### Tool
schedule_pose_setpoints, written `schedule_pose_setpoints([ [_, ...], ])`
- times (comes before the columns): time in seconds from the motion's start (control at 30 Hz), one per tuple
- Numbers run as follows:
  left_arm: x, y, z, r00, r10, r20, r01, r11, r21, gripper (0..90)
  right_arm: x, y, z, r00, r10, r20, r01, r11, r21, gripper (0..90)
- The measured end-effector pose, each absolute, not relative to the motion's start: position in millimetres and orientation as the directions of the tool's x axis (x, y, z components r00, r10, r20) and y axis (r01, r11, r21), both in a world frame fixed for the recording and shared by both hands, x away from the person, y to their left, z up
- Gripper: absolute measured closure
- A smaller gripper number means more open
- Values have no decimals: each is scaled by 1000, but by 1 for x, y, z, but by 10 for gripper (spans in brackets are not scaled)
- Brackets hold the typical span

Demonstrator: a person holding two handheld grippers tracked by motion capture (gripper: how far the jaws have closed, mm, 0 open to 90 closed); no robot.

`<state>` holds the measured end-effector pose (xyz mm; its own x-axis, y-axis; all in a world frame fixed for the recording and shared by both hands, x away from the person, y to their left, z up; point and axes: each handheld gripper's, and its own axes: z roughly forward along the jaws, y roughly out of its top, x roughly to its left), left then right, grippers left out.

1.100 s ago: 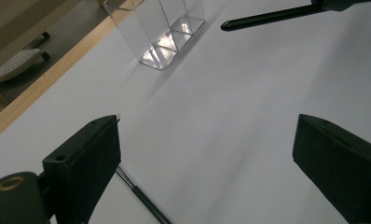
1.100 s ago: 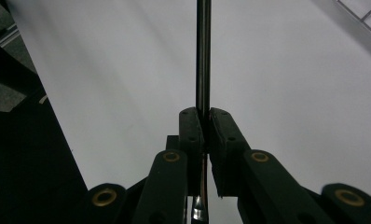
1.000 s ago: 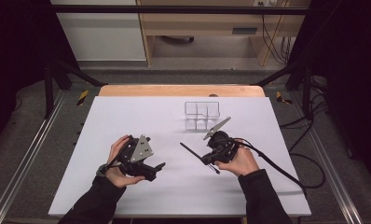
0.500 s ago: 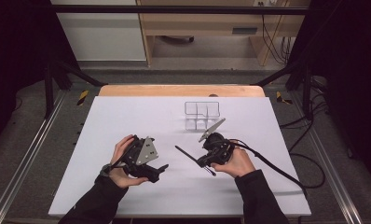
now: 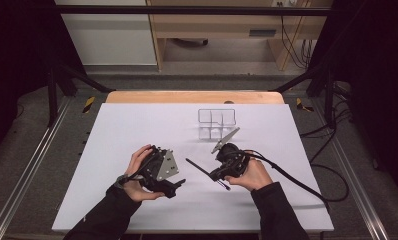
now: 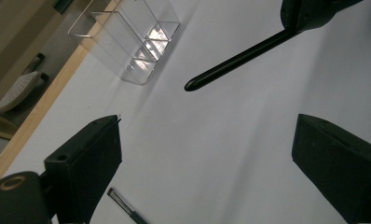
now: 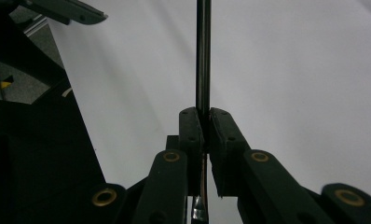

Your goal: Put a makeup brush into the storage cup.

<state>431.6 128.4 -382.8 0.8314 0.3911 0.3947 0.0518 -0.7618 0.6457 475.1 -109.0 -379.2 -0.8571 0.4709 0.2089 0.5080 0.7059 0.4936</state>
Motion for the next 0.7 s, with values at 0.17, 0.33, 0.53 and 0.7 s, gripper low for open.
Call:
schedule_pose_setpoints([
  [0.17, 431, 123, -384, 834, 368, 412, 35, -780, 625, 76, 475, -107, -380, -858, 465, 218, 508, 705, 495, 842],
  [0.33, 430, 119, -385, 834, 345, 430, 16, -795, 607, 77, 475, -105, -382, -862, 455, 225, 504, 711, 491, 842],
  [0.53, 429, 114, -388, 839, 317, 442, -4, -808, 589, 81, 474, -103, -383, -865, 445, 232, 499, 717, 487, 842],
  [0.7, 428, 111, -389, 843, 288, 454, -29, -818, 574, 86, 474, -100, -384, -868, 436, 237, 495, 722, 484, 843],
])
